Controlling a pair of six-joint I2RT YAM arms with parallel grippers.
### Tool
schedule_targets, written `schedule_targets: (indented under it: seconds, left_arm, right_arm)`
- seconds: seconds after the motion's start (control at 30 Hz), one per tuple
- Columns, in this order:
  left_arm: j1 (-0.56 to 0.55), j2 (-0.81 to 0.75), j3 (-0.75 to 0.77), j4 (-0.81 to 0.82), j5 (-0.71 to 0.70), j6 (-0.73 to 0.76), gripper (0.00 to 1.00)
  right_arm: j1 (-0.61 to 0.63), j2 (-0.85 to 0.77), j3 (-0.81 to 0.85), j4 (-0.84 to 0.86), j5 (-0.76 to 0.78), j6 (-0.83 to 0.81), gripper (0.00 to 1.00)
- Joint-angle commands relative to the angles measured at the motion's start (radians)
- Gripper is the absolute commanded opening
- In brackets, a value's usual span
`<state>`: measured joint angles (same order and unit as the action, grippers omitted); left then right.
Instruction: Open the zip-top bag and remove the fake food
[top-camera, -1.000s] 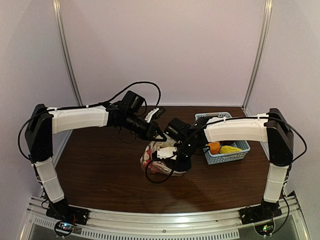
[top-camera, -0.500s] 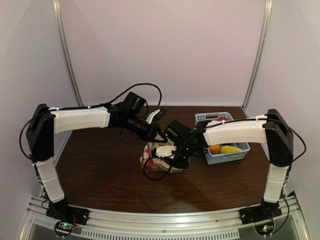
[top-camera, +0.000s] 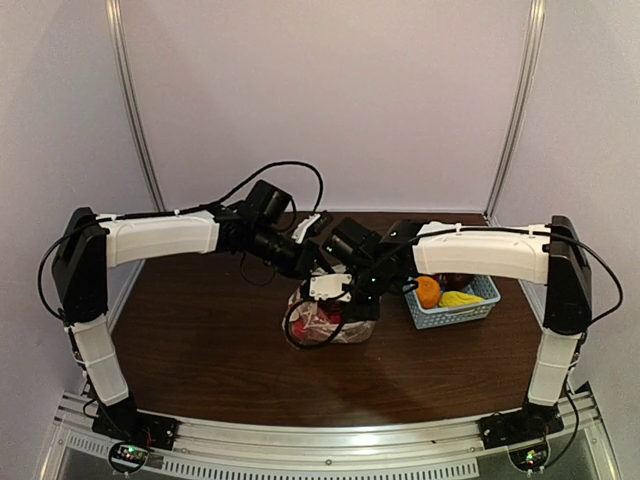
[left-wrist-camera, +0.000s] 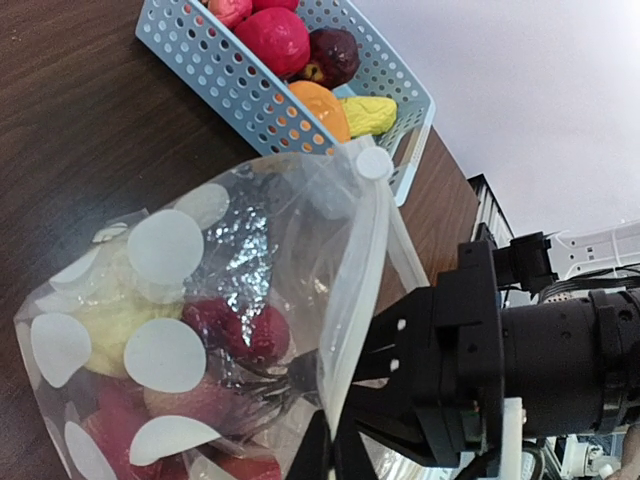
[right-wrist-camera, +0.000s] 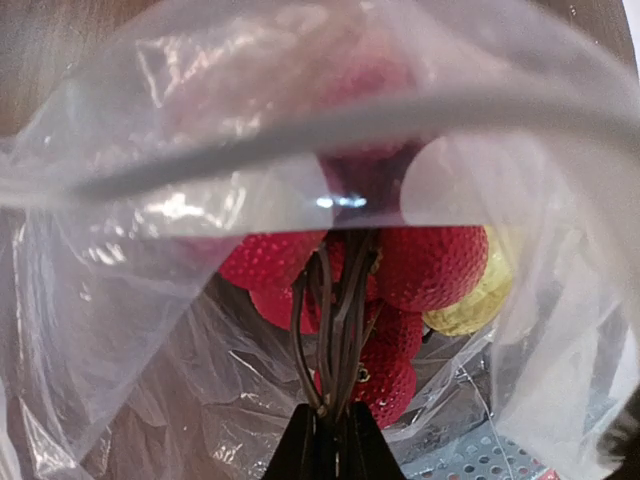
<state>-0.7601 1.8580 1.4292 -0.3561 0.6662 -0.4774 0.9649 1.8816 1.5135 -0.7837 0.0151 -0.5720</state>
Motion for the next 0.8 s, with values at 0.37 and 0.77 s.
schedule_targets:
  seconds: [0.37,0.77]
  left_arm:
    - [-0.009,-0.014,0.039,-0.065,-0.028,0.064,0.00]
    - [0.006,-0.023,0.052,-0.083,-0.059,0.090,0.00]
  right_arm:
    - [-0.006,-0.164,0.166,-0.138,0.039,-0.085,0.00]
    - [-0.010,-0.273,0.117,-0.300,-0.144,-0.232,0.00]
